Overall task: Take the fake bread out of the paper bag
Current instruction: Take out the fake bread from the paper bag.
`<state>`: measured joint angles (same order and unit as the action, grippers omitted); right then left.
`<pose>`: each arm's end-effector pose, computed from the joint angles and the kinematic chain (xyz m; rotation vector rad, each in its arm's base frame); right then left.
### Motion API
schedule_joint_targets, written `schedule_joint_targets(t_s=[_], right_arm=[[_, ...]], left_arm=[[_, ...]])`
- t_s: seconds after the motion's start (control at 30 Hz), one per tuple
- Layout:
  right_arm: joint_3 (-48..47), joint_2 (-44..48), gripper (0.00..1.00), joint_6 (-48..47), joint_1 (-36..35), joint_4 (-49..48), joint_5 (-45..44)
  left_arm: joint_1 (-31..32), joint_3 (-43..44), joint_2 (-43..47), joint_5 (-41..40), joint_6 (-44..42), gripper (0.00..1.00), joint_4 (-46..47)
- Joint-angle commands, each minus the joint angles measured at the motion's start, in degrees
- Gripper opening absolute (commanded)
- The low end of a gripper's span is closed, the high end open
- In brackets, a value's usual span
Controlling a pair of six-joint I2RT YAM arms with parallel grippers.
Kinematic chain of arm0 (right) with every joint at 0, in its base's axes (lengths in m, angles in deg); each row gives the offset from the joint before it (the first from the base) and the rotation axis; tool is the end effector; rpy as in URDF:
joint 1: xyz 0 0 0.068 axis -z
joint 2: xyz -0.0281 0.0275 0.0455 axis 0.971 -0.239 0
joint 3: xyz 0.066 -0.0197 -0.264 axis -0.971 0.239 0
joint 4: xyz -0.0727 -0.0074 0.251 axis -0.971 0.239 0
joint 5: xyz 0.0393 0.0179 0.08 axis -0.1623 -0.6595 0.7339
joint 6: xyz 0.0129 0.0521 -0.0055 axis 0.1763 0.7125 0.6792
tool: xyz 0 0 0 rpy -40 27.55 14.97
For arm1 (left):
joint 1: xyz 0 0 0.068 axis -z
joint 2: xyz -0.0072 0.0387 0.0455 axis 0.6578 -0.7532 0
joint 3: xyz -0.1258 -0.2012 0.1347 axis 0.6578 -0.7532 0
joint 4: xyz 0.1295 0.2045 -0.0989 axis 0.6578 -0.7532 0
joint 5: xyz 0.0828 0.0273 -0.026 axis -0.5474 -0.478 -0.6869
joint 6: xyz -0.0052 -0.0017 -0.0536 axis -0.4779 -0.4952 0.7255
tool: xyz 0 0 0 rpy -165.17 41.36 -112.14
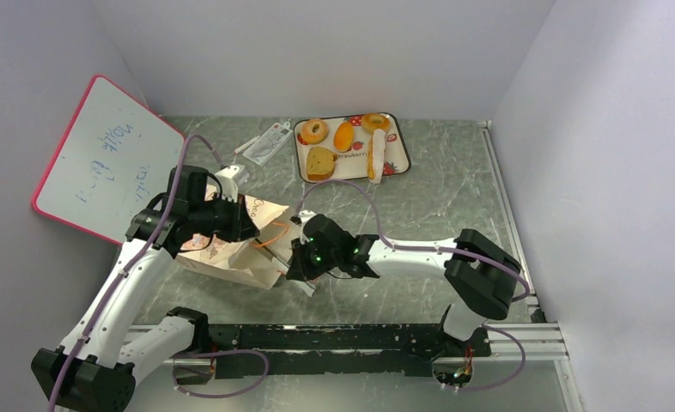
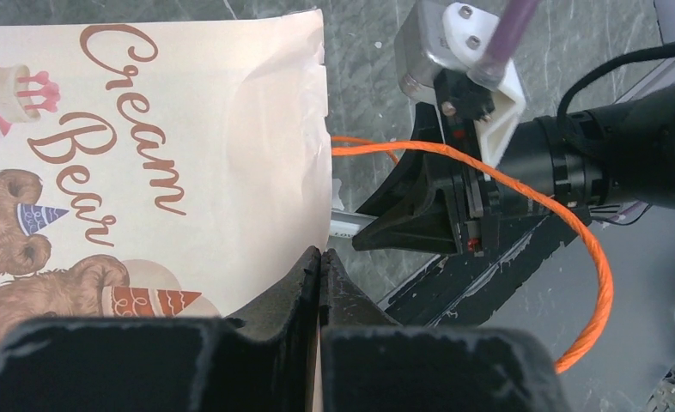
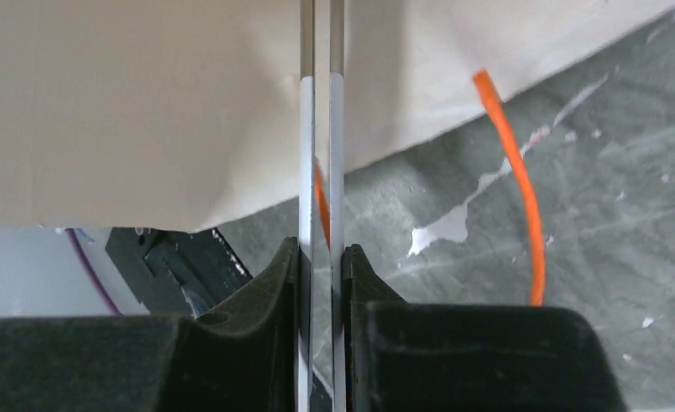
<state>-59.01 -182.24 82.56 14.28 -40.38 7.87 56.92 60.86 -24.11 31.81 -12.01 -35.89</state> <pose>0.1563 0.3028 0.1898 -0.7219 2.3642 0.9534 0.1748 -0.0669 0.3134 0.4098 2.3480 -0.7848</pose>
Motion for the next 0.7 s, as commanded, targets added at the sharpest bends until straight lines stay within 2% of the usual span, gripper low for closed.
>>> schedule_joint_targets(t_s=[0.0, 0.17, 0.3, 0.47, 0.67], right_arm=[[3.06, 2.07, 0.13, 5.54, 2.65, -2.63, 8.12], [7.18, 1.89, 0.23, 12.73, 8.28, -11.46, 20.07], [7.51, 0.57, 0.25, 16.72, 11.82, -16.68, 27.02], [5.04, -0.23, 0.30, 19.18, 13.42, -18.10, 30.57], [2.87, -1.30, 0.32, 20.68, 13.54, -17.78, 30.91]], left_arm=[[-0.41, 1.71, 1.00, 0.05, 0.86, 0.07, 1.41], [-0.41, 1.75, 1.49, 0.39, 0.60, 0.07, 0.25], [-0.41, 1.89, 1.82, 0.20, 0.45, 0.07, -0.33], [-0.41, 2.25, 1.30, 0.47, 0.17, 0.07, -0.57], [-0.41, 1.67, 1.27, 0.85, 0.37, 0.07, 0.00]])
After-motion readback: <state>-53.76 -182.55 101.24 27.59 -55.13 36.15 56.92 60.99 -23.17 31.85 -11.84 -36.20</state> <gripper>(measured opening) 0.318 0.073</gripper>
